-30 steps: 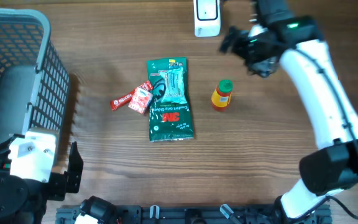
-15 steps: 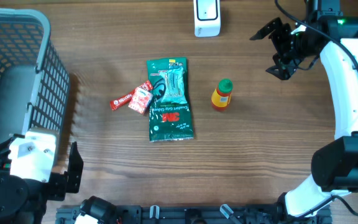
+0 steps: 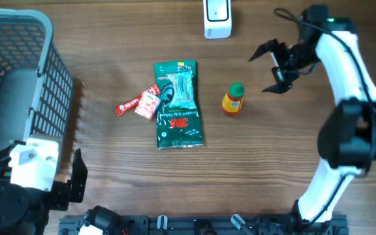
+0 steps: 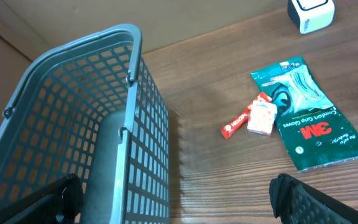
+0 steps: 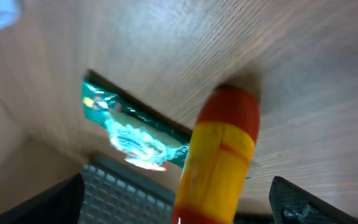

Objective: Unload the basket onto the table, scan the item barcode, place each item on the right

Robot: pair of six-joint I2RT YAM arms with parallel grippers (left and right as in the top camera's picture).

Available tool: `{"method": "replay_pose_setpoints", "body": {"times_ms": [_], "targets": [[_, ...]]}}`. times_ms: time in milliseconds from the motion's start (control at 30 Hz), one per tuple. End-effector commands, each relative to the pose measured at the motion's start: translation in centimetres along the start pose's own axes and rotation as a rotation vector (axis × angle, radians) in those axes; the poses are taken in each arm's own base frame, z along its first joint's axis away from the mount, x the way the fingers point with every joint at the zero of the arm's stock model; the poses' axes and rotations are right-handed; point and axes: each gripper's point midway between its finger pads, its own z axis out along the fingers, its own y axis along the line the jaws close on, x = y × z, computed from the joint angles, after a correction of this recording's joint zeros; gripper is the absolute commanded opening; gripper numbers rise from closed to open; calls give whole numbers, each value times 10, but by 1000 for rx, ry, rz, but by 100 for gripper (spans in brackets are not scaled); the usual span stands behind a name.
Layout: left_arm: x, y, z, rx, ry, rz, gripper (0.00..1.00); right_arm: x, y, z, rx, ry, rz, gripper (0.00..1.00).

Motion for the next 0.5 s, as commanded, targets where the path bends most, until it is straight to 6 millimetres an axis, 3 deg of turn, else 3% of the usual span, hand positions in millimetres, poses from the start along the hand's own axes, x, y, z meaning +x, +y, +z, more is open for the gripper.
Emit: {"method": "replay_pose_setpoints", "body": {"times_ms": [0, 267, 467], "targets": [[-1, -1, 1, 2, 2, -13, 100, -5, -9, 31, -8, 140, -51, 94], [-1, -1, 1, 2, 2, -13, 100, -1, -21, 46, -36, 269, -193, 99], [-1, -1, 1, 2, 2, -13, 100, 6, -27, 52, 23, 277, -159, 99]]}}
